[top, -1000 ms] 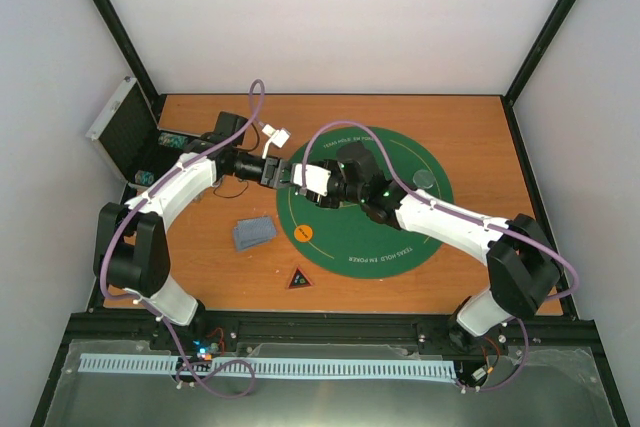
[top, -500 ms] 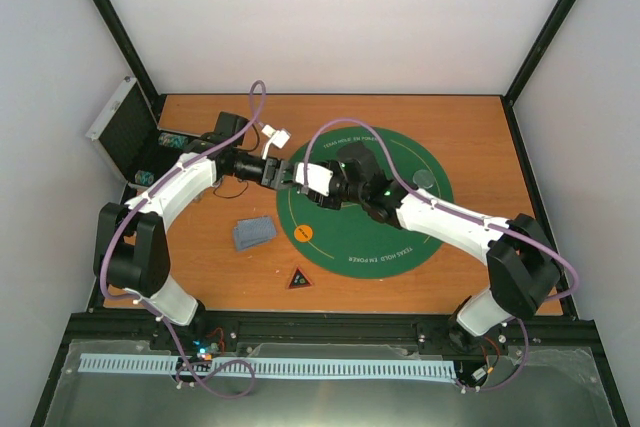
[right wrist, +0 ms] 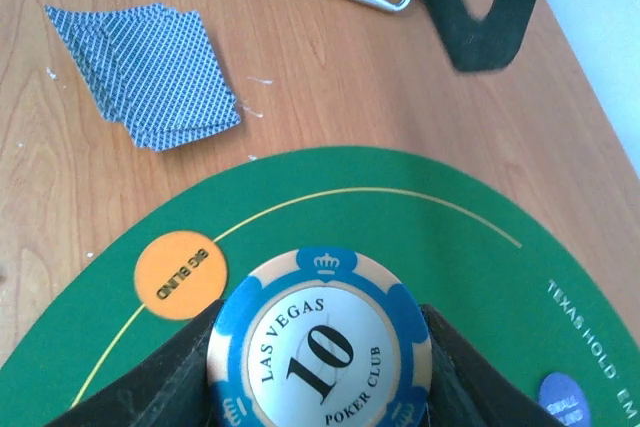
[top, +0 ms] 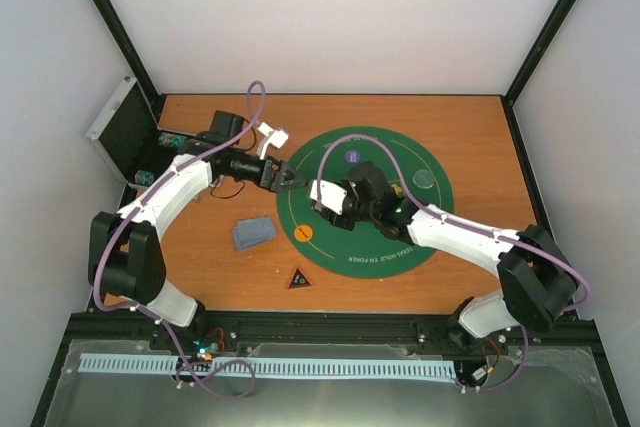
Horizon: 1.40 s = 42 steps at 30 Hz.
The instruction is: Distribute texas hold em gaming equipment
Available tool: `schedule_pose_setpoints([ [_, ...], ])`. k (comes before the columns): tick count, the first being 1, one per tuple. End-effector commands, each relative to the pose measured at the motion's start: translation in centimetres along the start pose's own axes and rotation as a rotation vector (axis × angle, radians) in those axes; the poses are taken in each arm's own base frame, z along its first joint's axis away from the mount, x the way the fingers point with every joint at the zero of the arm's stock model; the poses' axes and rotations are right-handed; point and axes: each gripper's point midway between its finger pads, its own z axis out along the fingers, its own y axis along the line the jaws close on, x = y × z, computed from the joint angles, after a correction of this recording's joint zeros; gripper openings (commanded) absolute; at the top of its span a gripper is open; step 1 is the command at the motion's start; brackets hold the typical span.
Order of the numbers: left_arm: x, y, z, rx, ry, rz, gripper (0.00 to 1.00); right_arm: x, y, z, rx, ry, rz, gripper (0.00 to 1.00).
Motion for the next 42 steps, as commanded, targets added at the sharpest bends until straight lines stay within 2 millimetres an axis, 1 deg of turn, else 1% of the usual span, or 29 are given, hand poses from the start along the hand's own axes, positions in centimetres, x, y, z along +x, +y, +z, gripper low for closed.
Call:
schedule_pose_setpoints([
  [1, -1.6, -0.6, -1.1, -0.069, -0.03, 0.088, 1.0, 0.5, 0.4, -0.9, 0.008, -0.007, 0.071, 0.03],
  [4, -1.9, 0.3, -1.6, -0.134, -0.039, 0.097, 1.0, 1.5, 1.5, -0.7, -0.021, 0.009, 0.126, 0.03],
  [6, -2.0, 0.6, -2.0, -0.158, -0.047, 0.099, 1.0, 2.5, 2.6, -0.4, -0.046, 0.026, 0.164, 0.03],
  [14, -2.3, 1.2, -3.2, -0.203, -0.077, 0.107, 1.0, 5.4, 7.2, 1.2, -0.141, 0.094, 0.263, 0.03],
  [19, -2.3, 1.6, -3.4, -0.218, -0.084, 0.102, 1.0, 6.1, 9.8, 2.6, -0.21, 0.13, 0.29, 0.03],
  [23, -2.3, 1.7, -3.5, -0.221, -0.087, 0.105, 1.0, 6.4, 10.1, 3.5, -0.218, 0.144, 0.315, 0.03],
  [29, -2.3, 1.7, -3.6, -0.223, -0.09, 0.106, 1.0, 7.5, 10.6, 5.0, -0.237, 0.213, 0.32, 0.03],
  [34, -2.3, 1.6, -3.8, -0.227, -0.096, 0.11, 1.0, 8.1, 11.0, 4.9, -0.242, 0.227, 0.315, 0.03],
  [38, -2.4, 1.6, -3.9, -0.228, -0.098, 0.111, 1.0, 9.0, 11.1, 5.0, -0.235, 0.262, 0.316, 0.1],
  [42, -2.4, 1.7, -3.9, -0.228, -0.098, 0.108, 1.0, 9.7, 11.5, 5.2, -0.242, 0.279, 0.303, 0.13],
])
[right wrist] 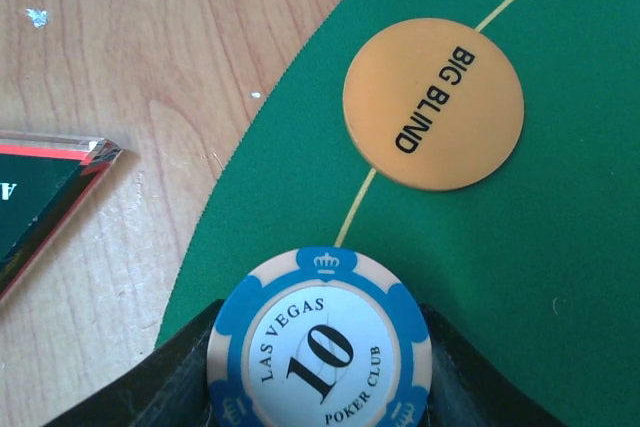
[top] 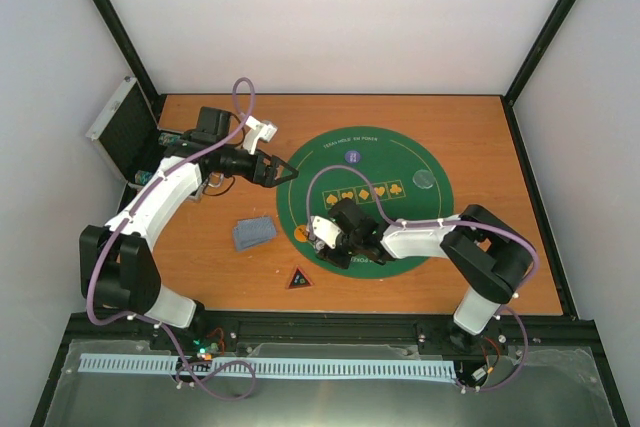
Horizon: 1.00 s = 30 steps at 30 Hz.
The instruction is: Distribute texas hold em gaming equipment
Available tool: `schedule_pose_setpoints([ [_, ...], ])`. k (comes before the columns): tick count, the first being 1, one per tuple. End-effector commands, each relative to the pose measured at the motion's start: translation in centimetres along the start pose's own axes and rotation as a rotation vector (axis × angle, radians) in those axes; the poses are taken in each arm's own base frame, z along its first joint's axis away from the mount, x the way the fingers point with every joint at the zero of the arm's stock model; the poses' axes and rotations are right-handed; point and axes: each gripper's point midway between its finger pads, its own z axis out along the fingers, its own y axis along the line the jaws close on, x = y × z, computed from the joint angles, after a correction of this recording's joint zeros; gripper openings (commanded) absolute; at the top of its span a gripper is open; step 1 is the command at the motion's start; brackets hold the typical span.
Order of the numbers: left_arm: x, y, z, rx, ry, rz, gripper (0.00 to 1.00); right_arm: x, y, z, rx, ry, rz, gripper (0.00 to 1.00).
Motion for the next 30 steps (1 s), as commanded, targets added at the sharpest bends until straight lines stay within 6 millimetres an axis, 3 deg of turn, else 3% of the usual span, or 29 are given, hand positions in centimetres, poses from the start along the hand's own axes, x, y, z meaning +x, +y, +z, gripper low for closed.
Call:
schedule_pose_setpoints([
  [1, -1.1, -0.5, -0.9, -0.005, -0.038, 0.049, 1.0, -0.1, -0.1, 0.6, 0.011, 0.011, -0.017, 0.13],
  [16, -1.2, -0.5, -1.3, -0.01, -0.048, 0.052, 1.0, 1.6, -0.5, 1.7, 0.019, 0.096, -0.011, 0.27],
  [20, -1.2, -0.5, -1.3, -0.012, -0.049, 0.052, 1.0, 1.5, -0.5, 1.7, 0.018, 0.102, 0.001, 0.37],
  [30, -1.3, -0.3, -1.5, -0.015, -0.053, 0.05, 1.0, 2.7, -0.5, 2.3, 0.023, 0.137, 0.076, 0.37],
])
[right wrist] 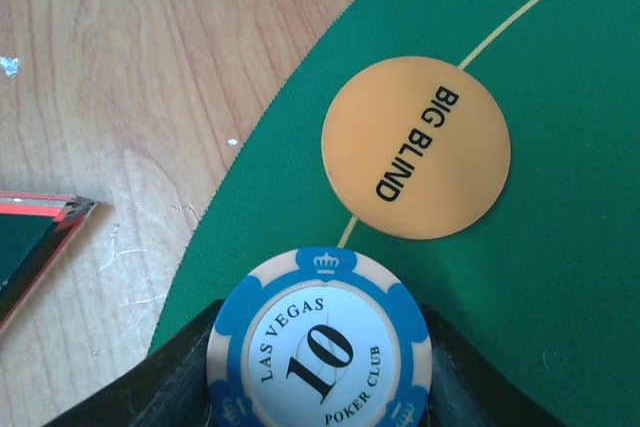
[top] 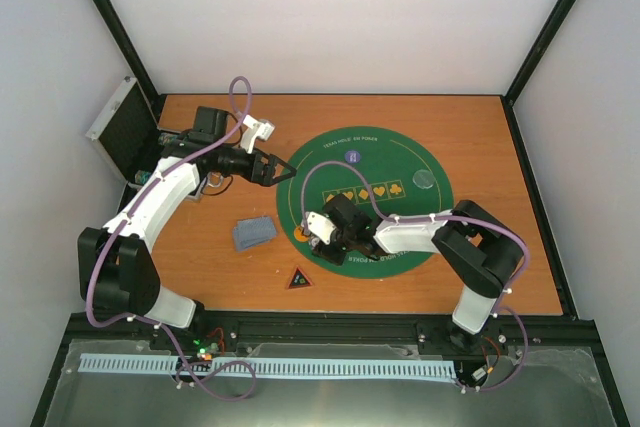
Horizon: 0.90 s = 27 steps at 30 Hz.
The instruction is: Distribute texas hold em gaming equipment
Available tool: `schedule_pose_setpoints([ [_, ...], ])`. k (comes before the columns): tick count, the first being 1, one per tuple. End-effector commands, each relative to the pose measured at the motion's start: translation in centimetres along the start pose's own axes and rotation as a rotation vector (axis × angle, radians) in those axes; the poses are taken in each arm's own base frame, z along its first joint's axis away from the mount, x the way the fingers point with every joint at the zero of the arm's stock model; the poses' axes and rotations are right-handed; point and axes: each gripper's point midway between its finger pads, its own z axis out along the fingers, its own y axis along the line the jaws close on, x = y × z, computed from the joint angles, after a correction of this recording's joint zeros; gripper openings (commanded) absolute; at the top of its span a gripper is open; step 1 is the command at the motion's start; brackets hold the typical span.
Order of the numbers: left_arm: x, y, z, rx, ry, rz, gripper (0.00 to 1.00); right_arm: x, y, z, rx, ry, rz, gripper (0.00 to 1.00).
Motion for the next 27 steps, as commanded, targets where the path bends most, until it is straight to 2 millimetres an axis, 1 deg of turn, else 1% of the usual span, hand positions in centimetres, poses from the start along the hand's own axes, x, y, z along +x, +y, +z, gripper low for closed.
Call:
schedule_pose_setpoints([
  [1, -1.1, -0.6, -0.9, -0.004, -0.039, 0.049, 1.0, 3.6, 0.0, 1.5, 0.022, 0.124, 0.057, 0.37],
  [3, -1.1, -0.5, -1.0, -0.006, -0.04, 0.048, 1.0, 3.6, 0.1, 1.5, 0.019, 0.123, 0.06, 0.39],
  [5, -1.1, -0.6, -1.0, -0.005, -0.04, 0.049, 1.0, 3.6, 0.1, 1.4, 0.017, 0.122, 0.06, 0.43],
  [12, -1.2, -0.6, -1.2, -0.008, -0.045, 0.052, 1.0, 3.4, 0.2, 1.2, 0.016, 0.114, 0.066, 0.48],
  [15, -1.2, -0.6, -1.3, -0.009, -0.047, 0.052, 1.0, 3.1, 0.2, 1.0, 0.011, 0.104, 0.07, 0.54],
  [19, -1.3, -0.6, -1.4, -0.011, -0.05, 0.053, 1.0, 2.7, 0.3, 0.7, 0.007, 0.09, 0.074, 0.56],
  [21, -1.3, -0.6, -1.4, -0.011, -0.05, 0.054, 1.0, 2.4, 0.3, 0.4, 0.003, 0.08, 0.075, 0.63],
  [22, -1.3, -0.6, -1.5, -0.012, -0.052, 0.056, 1.0, 2.1, 0.3, 0.2, 0.002, 0.068, 0.074, 0.71],
  [23, -1.4, -0.6, -1.5, -0.014, -0.051, 0.056, 1.0, 1.7, 0.3, 0.0, -0.002, 0.056, 0.072, 0.91],
  [24, -1.4, -0.5, -1.6, -0.017, -0.052, 0.06, 1.0, 1.2, 0.4, -0.3, -0.005, 0.041, 0.07, 1.0],
  [27, -1.7, -0.2, -1.9, -0.05, -0.052, 0.074, 1.0, -0.5, 0.3, -1.2, -0.008, -0.006, 0.067, 1.0],
])
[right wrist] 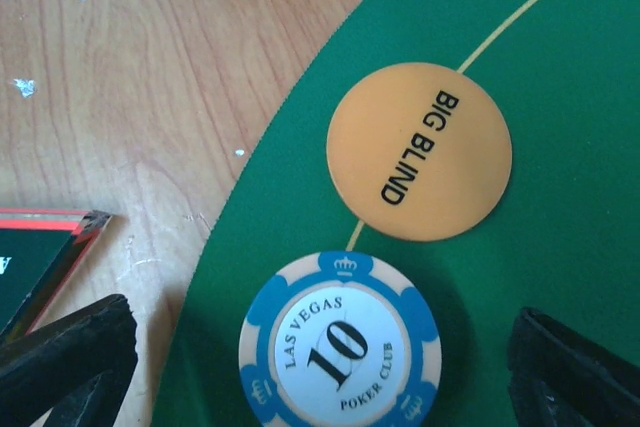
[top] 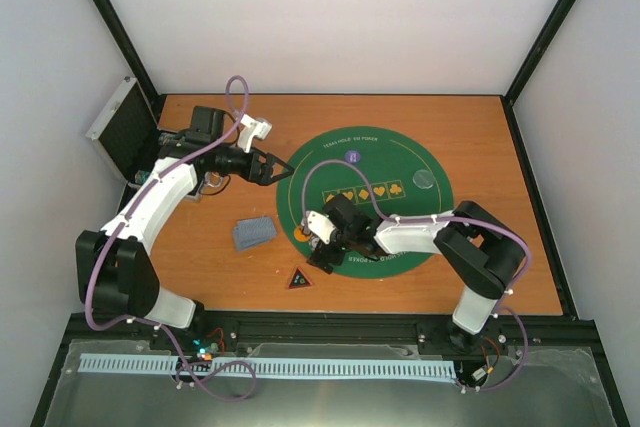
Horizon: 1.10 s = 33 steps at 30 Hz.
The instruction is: Distribute texas hold em gaming equipment
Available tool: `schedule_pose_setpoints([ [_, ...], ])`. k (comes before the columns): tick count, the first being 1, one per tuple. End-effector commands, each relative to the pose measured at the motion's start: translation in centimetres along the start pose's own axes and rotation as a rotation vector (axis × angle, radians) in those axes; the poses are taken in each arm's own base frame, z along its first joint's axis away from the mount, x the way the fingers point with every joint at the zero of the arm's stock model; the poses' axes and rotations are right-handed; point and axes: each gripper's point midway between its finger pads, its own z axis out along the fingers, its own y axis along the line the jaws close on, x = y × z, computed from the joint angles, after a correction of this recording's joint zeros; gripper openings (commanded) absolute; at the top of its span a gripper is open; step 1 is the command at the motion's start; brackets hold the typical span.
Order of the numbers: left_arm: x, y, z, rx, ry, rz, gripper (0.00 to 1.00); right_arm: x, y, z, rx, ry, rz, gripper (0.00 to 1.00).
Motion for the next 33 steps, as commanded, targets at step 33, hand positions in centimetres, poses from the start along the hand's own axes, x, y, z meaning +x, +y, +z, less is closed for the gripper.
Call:
schedule_pose_setpoints([
  [33, 3.6, 29.3, -22.3, -1.101, 0.105, -0.056, 0.75, -11.9, -3.7, -17.0, 0.094, -0.464, -0.022, 1.0],
])
